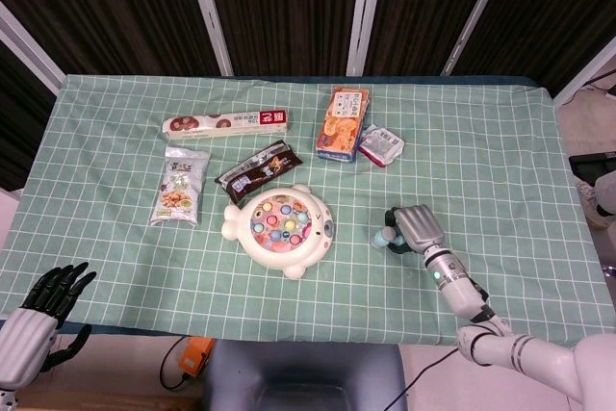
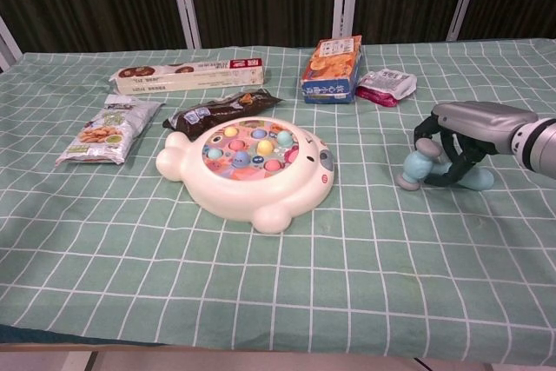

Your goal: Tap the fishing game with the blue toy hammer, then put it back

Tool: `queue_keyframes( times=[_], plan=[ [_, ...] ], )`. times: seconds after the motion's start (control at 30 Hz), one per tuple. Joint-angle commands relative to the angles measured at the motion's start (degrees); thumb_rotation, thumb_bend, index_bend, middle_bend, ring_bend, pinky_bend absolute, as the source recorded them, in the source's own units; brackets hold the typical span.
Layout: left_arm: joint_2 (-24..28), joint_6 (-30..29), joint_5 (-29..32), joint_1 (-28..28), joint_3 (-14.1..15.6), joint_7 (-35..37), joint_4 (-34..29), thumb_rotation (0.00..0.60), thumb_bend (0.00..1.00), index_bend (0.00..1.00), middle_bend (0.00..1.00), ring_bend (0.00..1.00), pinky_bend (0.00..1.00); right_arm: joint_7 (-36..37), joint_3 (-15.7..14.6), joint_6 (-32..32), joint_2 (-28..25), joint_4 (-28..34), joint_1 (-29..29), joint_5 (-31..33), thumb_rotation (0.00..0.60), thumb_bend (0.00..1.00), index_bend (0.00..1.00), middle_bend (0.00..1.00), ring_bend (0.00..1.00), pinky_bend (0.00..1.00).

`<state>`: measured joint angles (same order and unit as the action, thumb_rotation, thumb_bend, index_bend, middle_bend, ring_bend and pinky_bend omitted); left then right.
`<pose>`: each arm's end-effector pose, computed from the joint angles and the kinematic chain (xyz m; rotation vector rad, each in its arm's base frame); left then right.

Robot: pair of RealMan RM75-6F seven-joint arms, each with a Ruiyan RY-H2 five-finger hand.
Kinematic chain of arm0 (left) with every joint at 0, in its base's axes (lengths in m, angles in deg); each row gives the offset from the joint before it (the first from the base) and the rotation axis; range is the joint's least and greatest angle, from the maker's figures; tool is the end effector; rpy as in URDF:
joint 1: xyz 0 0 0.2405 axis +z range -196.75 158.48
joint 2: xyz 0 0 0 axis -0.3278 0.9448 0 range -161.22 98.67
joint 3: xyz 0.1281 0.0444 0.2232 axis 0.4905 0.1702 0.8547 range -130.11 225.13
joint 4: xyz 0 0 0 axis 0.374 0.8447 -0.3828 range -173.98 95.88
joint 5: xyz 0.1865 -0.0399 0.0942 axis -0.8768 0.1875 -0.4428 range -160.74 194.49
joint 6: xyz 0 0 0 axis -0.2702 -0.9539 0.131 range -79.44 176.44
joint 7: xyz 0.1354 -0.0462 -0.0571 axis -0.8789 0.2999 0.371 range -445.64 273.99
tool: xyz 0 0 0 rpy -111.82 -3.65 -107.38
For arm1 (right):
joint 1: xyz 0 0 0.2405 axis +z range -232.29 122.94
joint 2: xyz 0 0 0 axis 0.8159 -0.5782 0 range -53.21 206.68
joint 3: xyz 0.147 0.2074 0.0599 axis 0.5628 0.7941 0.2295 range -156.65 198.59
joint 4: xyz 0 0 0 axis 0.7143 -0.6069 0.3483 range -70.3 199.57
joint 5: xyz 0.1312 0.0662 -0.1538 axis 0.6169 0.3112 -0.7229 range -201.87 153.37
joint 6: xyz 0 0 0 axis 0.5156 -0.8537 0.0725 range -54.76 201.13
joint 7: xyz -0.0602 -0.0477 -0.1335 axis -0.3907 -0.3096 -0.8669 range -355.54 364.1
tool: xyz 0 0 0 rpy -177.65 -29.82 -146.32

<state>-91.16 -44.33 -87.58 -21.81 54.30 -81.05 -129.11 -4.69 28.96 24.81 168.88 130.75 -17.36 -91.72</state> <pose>-0.2974 0.1377 0.1608 -1.6675 -0.8408 -1.0026 -0.2469 -0.3678 -0.0281 1.7937 -1.0342 0.7262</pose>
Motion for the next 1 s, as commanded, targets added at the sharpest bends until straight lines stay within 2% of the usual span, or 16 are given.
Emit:
queue_keyframes(
  times=[0.03,0.63,0.73,0.83,0.93,1.0],
  plan=[
    [0.0,0.0,0.0,0.0,0.0,0.0,0.0,0.600,0.39,0.00,0.02,0.03,0.09,-0.1,0.0,-0.1,-0.1,0.1,0.0,-0.1,0.600,0.39,0.65,0.56,0.66,0.77],
    [0.0,-0.2,-0.2,0.1,0.0,0.1,0.1,0.600,0.39,0.00,0.02,0.03,0.09,-1.7,-0.8,-1.6,-1.5,2.5,-0.9,-0.8,0.600,0.33,0.57,0.50,0.56,0.77],
    [0.1,-0.2,-0.1,0.1,0.0,0.3,0.2,0.600,0.39,0.00,0.02,0.03,0.09,-1.7,-1.3,-3.5,-3.3,5.3,-2.0,-2.1,0.600,0.31,0.51,0.45,0.50,0.74],
    [0.1,-0.3,0.1,0.1,0.0,0.4,0.2,0.600,0.39,0.00,0.02,0.03,0.09,-2.1,-2.7,-8.8,-7.3,11.3,-4.4,-5.7,0.600,0.30,0.44,0.40,0.43,0.69],
    [0.1,-0.3,0.2,0.2,-0.1,0.4,0.2,0.600,0.39,0.00,0.02,0.03,0.09,-3.0,-4.6,-15.2,-12.2,18.3,-7.8,-9.7,0.600,0.28,0.35,0.33,0.33,0.56],
    [0.1,-0.4,0.3,0.2,-0.2,0.4,0.2,0.600,0.39,0.00,0.02,0.03,0.09,-4.4,-6.9,-19.6,-17.1,24.8,-11.4,-11.4,0.600,0.28,0.25,0.24,0.23,0.45]
  ],
)
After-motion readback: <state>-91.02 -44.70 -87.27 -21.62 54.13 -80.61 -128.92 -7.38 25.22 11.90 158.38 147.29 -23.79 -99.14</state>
